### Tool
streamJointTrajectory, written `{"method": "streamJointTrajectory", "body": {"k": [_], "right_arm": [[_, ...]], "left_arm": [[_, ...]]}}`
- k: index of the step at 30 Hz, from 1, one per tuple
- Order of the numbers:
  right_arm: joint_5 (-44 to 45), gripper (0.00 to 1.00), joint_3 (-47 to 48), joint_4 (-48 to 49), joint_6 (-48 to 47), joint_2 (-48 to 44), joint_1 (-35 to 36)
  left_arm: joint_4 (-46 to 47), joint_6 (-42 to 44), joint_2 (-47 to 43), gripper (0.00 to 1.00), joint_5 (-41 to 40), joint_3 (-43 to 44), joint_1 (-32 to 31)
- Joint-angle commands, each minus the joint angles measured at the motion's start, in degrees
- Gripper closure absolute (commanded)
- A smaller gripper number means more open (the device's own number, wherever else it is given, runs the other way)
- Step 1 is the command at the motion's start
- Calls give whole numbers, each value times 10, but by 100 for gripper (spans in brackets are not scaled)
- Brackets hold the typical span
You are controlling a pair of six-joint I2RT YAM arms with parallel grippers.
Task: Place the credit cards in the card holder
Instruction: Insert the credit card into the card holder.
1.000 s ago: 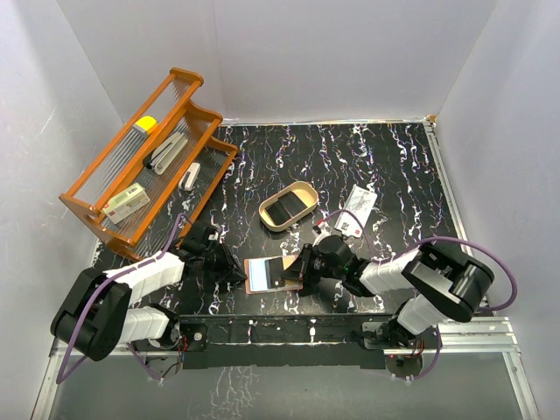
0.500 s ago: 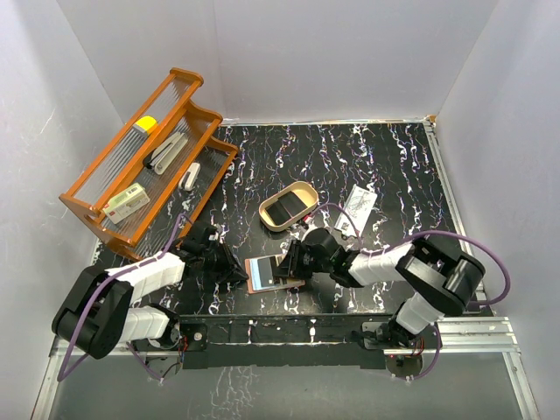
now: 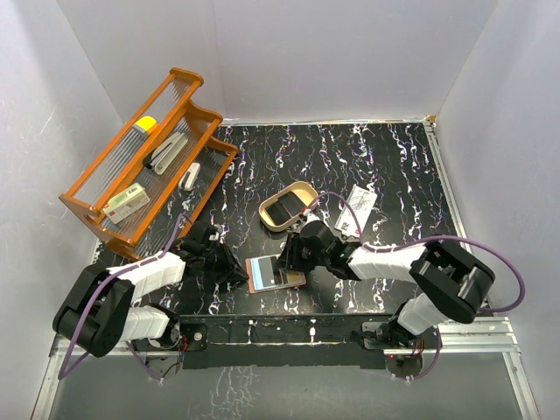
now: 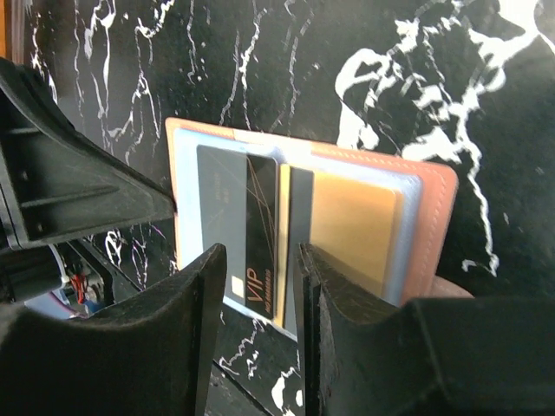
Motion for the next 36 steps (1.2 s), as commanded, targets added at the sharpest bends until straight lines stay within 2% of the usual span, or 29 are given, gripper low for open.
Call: {"method": "streamJointTrajectory", "body": {"k": [1,11,16,21,27,31,36], "right_arm": [[-1,64,42,10,-18,35,5],[-20,70,80,28,-13,56,45],[-2,68,82,-9,-18,29,45],[40,62,101,-95,-68,-20,45],[110,53,130,-217,-122,-73,45],[172,47,138,-274,-143,-106,43],[215,43,151,-336,-157,-104,32]], "left_arm": [[-13,4,7,99,-2,-5,-2],[-15,5,9,99,6,8,-2],[-34,9,-4,96,1,22,-2],[-74,12,-37,83,-7,46,-2],[-114,18,-76,58,-23,77,-1],[-122,25,-79,51,-37,82,-1],[-102,24,-59,47,-25,72,-1]]}}
